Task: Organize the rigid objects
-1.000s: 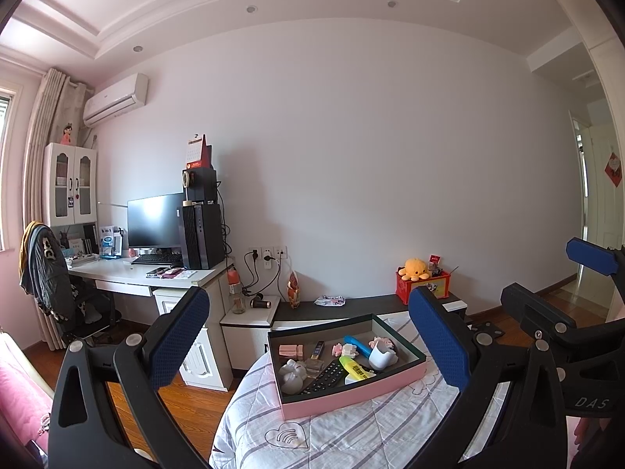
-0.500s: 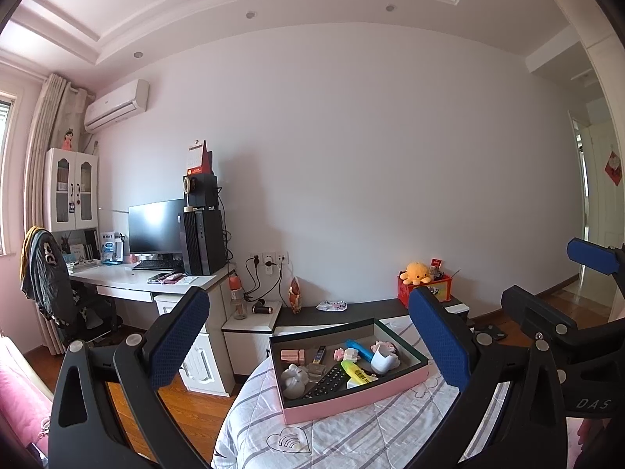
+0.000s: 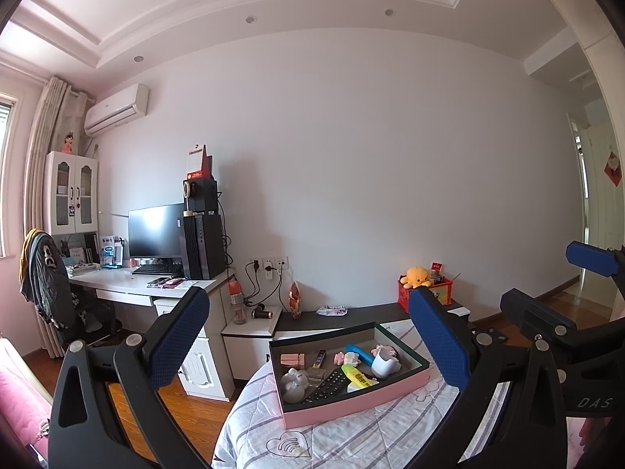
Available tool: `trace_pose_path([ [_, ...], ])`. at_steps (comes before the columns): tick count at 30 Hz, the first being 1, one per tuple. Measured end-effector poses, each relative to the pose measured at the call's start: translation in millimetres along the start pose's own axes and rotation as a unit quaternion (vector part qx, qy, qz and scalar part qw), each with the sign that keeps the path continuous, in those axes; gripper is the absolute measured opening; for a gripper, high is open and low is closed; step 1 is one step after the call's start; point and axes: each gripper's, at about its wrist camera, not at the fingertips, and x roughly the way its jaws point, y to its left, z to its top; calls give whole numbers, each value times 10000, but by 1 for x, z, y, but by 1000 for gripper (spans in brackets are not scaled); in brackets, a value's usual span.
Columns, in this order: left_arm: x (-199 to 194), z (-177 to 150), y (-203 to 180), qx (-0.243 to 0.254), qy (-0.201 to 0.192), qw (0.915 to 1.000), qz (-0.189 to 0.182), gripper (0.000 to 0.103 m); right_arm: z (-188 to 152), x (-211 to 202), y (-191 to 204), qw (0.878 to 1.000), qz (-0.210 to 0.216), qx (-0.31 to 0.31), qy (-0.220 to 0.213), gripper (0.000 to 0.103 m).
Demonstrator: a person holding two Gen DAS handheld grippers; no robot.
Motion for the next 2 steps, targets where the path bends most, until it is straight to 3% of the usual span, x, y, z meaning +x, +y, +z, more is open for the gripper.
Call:
trace_pose_path([
  [2,0,0,0,-14,-1,10000,-5,103,0,1,0,10000,1,5,-3,103],
])
